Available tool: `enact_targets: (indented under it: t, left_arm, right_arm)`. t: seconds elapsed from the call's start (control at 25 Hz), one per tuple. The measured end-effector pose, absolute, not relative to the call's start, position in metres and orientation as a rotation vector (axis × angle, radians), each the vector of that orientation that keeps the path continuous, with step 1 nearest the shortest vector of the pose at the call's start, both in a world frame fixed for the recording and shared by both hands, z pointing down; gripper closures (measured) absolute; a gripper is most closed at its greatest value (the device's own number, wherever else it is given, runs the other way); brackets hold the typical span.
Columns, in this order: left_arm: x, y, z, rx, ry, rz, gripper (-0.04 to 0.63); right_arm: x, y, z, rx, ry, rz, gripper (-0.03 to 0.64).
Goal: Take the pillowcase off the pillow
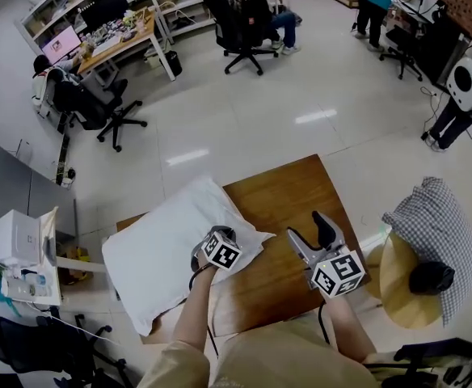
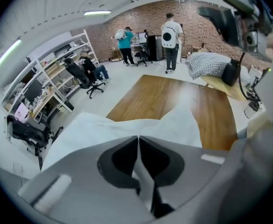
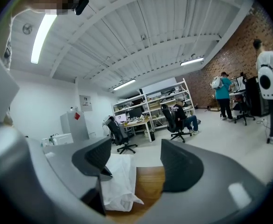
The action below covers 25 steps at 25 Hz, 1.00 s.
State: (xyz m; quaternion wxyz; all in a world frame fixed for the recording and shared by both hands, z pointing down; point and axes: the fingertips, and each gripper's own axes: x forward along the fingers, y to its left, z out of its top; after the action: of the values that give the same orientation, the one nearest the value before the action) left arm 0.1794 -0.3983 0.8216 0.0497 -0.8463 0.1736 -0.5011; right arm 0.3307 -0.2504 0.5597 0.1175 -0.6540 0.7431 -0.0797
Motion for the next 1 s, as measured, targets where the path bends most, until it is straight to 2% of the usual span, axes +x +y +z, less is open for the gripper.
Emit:
enact_targets:
  t: [0.24,0.4,0.76,1.0]
  left_arm:
    - [0.130,-0.386,0.724,-2.792,0.837,-1.157,0.588]
    - [0.092,-0.362,0.690,-2.962,0.931,-0.863,0.588]
    - [0.070,-0.319,0.617,-3.332,0.818,-0.214,0.589]
    - [0.076,-0.295,0.547,-3.322,0.690,0.037,0.591]
  right_arm:
    - [0.304,-0.258,0.539,-1.828,2.240,-0.240,0.296]
    - [0.277,-0.255,0.549,-1.755,2.296,-0.217,0.296]
    - [0.235,-0.253,0.550,-1.684,2.345,-0.178,0.296]
    - [0.226,-0.238,0.544,-1.682,2.335,-0.144,0.296]
